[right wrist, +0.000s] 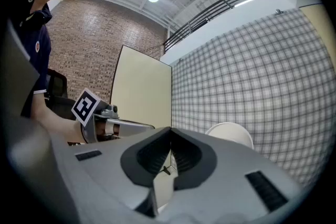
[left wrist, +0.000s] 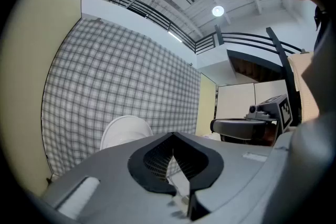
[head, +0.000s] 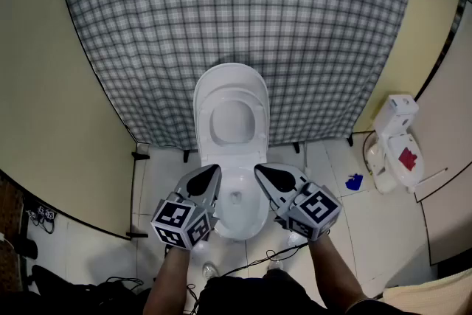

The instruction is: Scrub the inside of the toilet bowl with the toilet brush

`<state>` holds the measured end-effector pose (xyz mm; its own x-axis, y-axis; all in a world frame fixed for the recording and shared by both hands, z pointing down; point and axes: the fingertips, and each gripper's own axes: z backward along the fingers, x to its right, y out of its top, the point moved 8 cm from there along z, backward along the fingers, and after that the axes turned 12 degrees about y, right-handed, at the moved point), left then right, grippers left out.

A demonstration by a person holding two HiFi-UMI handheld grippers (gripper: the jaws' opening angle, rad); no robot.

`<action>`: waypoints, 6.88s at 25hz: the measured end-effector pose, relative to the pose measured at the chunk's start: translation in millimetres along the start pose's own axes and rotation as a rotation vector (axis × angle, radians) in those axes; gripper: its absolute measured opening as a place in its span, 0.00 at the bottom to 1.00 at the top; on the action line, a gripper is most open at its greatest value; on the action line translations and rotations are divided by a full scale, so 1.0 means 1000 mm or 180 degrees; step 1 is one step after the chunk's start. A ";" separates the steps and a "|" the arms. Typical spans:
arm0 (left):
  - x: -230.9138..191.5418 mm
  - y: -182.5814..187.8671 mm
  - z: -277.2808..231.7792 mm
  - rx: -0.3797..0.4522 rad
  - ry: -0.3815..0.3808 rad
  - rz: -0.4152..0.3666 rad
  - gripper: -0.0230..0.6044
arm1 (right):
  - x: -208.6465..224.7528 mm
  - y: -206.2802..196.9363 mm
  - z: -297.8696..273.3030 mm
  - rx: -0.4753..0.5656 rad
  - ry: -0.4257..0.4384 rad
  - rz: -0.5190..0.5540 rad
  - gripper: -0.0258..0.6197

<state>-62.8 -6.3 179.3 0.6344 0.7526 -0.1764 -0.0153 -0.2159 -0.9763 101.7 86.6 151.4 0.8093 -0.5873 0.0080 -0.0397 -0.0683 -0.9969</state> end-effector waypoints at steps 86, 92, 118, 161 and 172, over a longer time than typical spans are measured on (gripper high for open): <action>-0.295 -0.535 -0.015 -0.3464 0.1198 -0.0716 0.33 | -0.023 -0.359 -0.130 -0.0795 0.0477 -0.1181 0.04; -0.281 -0.445 -0.001 -0.3126 0.1318 -0.0523 0.33 | -0.017 -0.306 -0.116 -0.0692 0.0424 -0.1131 0.04; -0.126 -0.282 -0.105 -0.1626 0.1199 -0.0389 0.33 | 0.051 -0.230 -0.030 -0.0402 -0.0136 -0.1117 0.04; -0.037 -0.404 -0.216 -0.1960 0.0088 -0.0651 0.33 | 0.087 -0.275 0.024 -0.0497 -0.0507 -0.1230 0.04; -0.018 -0.402 -0.161 -0.2322 -0.0658 -0.1091 0.33 | 0.086 -0.265 0.012 -0.0436 -0.0468 -0.1292 0.04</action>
<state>56.3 -32.8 594.8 0.3570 0.9337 0.0269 0.7028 -0.2495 -0.6662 188.5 63.8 415.5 0.8496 -0.3708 0.3750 0.2288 -0.3814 -0.8956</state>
